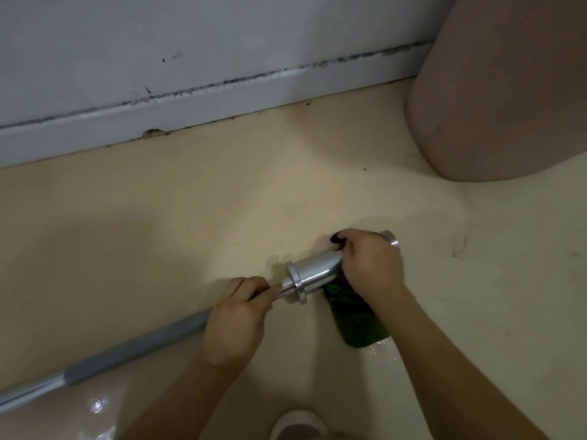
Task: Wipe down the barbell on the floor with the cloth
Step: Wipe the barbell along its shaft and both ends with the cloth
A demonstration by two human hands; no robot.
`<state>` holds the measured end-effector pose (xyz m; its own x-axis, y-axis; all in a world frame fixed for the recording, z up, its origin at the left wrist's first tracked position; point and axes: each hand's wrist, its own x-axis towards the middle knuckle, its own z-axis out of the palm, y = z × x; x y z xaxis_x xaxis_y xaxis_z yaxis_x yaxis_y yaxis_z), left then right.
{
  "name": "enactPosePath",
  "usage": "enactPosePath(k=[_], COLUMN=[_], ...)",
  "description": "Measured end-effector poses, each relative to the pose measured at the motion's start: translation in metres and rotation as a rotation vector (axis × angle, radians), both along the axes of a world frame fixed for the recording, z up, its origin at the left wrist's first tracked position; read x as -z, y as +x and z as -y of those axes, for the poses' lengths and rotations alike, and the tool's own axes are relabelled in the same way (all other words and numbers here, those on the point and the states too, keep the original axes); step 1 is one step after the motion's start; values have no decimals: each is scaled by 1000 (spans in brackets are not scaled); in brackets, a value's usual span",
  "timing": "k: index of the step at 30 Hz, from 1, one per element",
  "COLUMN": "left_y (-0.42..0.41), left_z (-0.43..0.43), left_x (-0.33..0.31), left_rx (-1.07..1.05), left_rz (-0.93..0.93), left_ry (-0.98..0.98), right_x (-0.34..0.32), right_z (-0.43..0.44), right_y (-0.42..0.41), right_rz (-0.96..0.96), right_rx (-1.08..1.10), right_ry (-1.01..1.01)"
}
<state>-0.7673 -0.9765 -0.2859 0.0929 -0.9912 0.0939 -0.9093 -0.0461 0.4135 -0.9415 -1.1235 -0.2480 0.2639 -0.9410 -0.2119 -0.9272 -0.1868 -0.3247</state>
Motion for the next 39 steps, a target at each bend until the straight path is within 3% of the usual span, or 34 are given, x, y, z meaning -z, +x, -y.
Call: enactPosePath(k=[4,6,10,12,14,17,21,22,25,28,31,35,37,39], left_y=[-1,-1,-4,-4,0,5,10,11,13,23,36,53,61,62], left_z=[-7,-7,-2,3,9,21,39,43,43,34,43,66,71,71], left_x=[1,1,-1,-5,-10,-17,-22,-22,-22,-20,-22,-23,-20,-19], left_rx=[78,89,36,11,-8,-26,-67,-76,-123,-197,-316,-328,-306,-281], left_rz=[50,83,73,66,62,91,128,127,167,84,-19,-79,-81,115], left_ry=[29,18,25,54,99,189,264,270,221,216,253,340,333,293], right_x=[4,0,3,12,16,13,17,20,28,31,32,33,28,28], right_z=[-38,-15,15,-12,-52,-43,20,18,-26,-36,7,35,22,-2], right_y=[38,4,-44,-7,29,12,-30,-19,26,26,-1,1,29,56], right_rz=[38,11,49,152,216,258,166,154,215,191,150,281,277,241], right_rx=[-351,-286,193,140,-95,-318,181,204,-53,-314,-99,207,238,55], right_ry=[96,125,-77,-25,28,-102,-166,-165,-63,-62,-145,-164,-117,-103])
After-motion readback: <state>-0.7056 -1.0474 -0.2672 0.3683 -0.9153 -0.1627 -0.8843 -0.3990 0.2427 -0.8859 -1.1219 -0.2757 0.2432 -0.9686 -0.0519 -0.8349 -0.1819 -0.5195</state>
